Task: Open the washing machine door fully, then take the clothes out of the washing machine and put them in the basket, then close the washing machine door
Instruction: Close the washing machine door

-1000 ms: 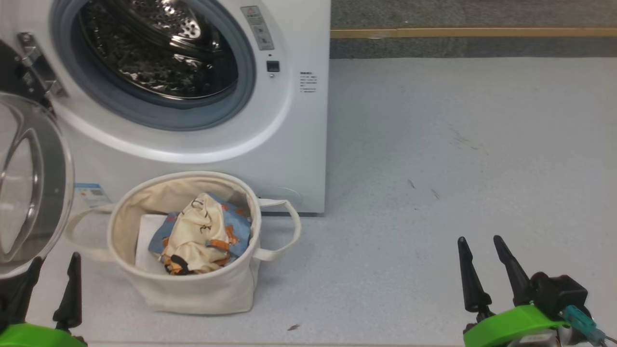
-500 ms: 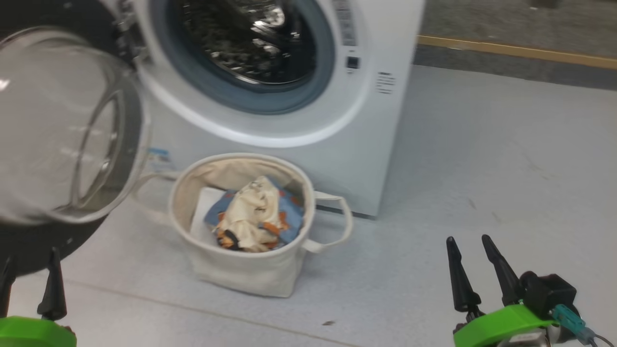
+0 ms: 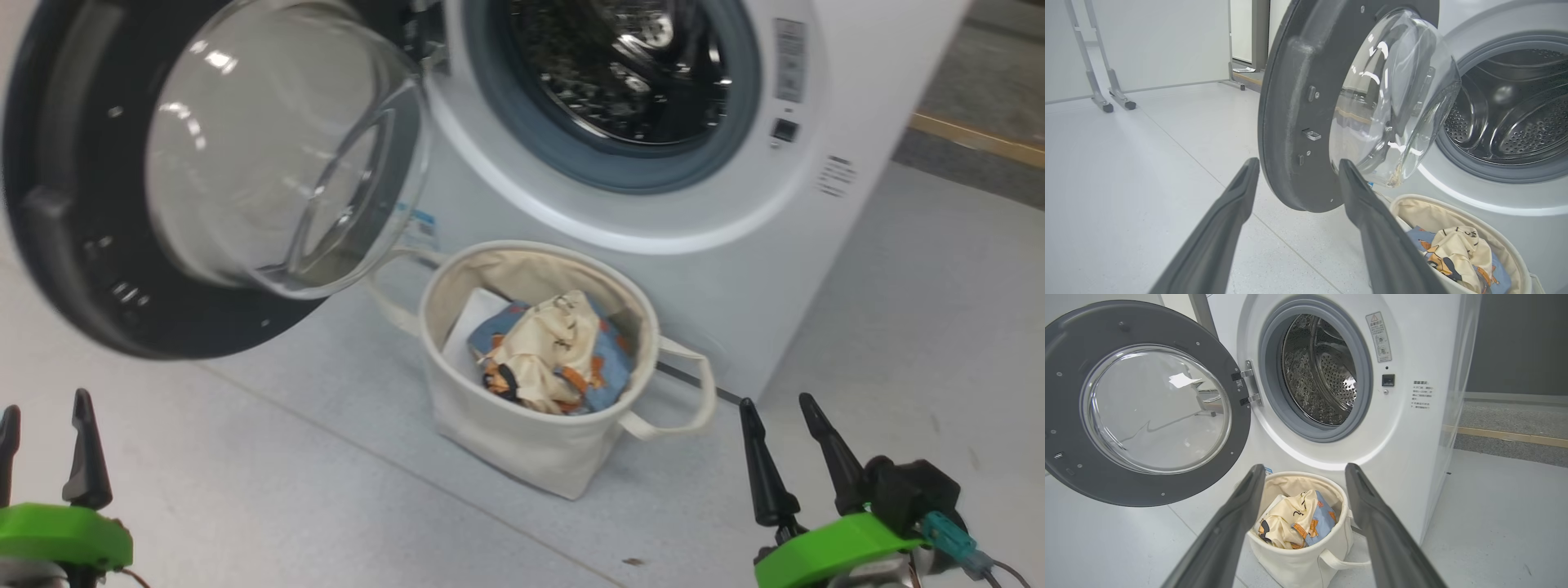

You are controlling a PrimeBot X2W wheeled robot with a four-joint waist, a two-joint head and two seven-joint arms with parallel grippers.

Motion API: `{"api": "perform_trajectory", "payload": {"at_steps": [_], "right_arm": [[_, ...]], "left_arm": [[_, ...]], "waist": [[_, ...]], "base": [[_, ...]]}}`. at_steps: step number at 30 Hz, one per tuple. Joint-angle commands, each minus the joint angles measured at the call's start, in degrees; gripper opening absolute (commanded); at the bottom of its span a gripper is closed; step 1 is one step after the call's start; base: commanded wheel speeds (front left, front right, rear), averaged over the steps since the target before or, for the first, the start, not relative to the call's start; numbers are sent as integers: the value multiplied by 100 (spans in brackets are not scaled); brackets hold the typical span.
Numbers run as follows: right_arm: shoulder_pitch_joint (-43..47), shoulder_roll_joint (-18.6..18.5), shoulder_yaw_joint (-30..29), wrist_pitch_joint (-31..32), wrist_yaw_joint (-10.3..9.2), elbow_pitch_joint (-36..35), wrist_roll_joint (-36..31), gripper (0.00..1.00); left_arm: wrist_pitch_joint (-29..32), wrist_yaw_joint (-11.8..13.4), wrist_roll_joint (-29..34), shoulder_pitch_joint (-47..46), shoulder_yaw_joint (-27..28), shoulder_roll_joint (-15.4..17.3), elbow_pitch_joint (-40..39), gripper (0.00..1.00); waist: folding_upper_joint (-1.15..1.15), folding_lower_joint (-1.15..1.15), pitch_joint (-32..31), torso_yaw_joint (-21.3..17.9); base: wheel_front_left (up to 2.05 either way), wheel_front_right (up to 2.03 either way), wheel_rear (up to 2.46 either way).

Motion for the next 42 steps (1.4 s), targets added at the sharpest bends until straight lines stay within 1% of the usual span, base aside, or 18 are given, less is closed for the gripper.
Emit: {"api": "perform_trajectory", "payload": {"at_steps": [1, 5, 13, 18, 19, 20, 25, 28, 30, 36, 37, 39, 42], "right_arm": [[-272, -26, 121, -28, 32, -191, -52, 100], [-304, 20, 192, -28, 32, -218, -25, 100], [-520, -64, 486, -28, 32, -117, 47, 100], [-603, -106, 584, -28, 32, -55, 74, 100], [-611, -117, 596, -28, 32, -51, 77, 100], [-619, -131, 603, -28, 32, -48, 75, 100], [-660, -245, 608, -28, 32, -50, 59, 100], [-690, -337, 621, -28, 32, -62, 48, 100], [-713, -414, 625, -28, 32, -65, 36, 100], [-754, -628, 626, -28, 32, -98, 18, 100], [-754, -628, 626, -28, 32, -98, 18, 100], [-774, -714, 651, -19, 32, -115, 7, 100], [-828, -856, 667, 48, 32, -174, -7, 100]], "left_arm": [[-6, 32, 91, -376, 217, 186, -133, 100], [-17, 29, 86, -442, 205, 169, -111, 100], [-51, 48, -52, -390, 392, 116, -177, 100], [-20, -106, -419, -388, 617, 74, -158, 100], [-7, -158, -525, -423, 675, 67, -155, 86], [14, -219, -654, -464, 745, 56, -143, 0], [342, -566, -1358, -820, 1063, 71, 24, 0], [608, -822, -1905, -1136, 1299, 99, 208, 0], [876, -939, -2353, -1371, 1484, 120, 428, 0], [1859, -1125, -3659, -2208, 1989, 280, 1237, 0], [1859, -1125, -3659, -2208, 1989, 280, 1237, 0], [2250, -1152, -4295, -2534, 2323, 301, 1536, 0], [2646, -1161, -4660, -2897, 2483, 464, 2015, 0]], "waist": [[0, 0, 24, 211], [0, 0, 26, 402], [0, 0, 186, 476], [0, 0, 265, 481], [0, 0, 281, 482], [0, 0, 311, 483], [0, 0, 455, 488], [0, 0, 578, 493], [0, 0, 674, 497], [0, 0, 954, 497], [0, 0, 954, 497], [0, 0, 1058, 479], [0, 0, 1211, 445]], "base": [[0, 0, 0], [0, 0, 0], [0, 0, 0], [0, 0, 0], [0, 0, 0], [0, 0, 0], [0, 0, 0], [0, 0, 0], [0, 0, 0], [0, 0, 0], [0, 0, 0], [0, 0, 0], [0, 0, 0]]}}
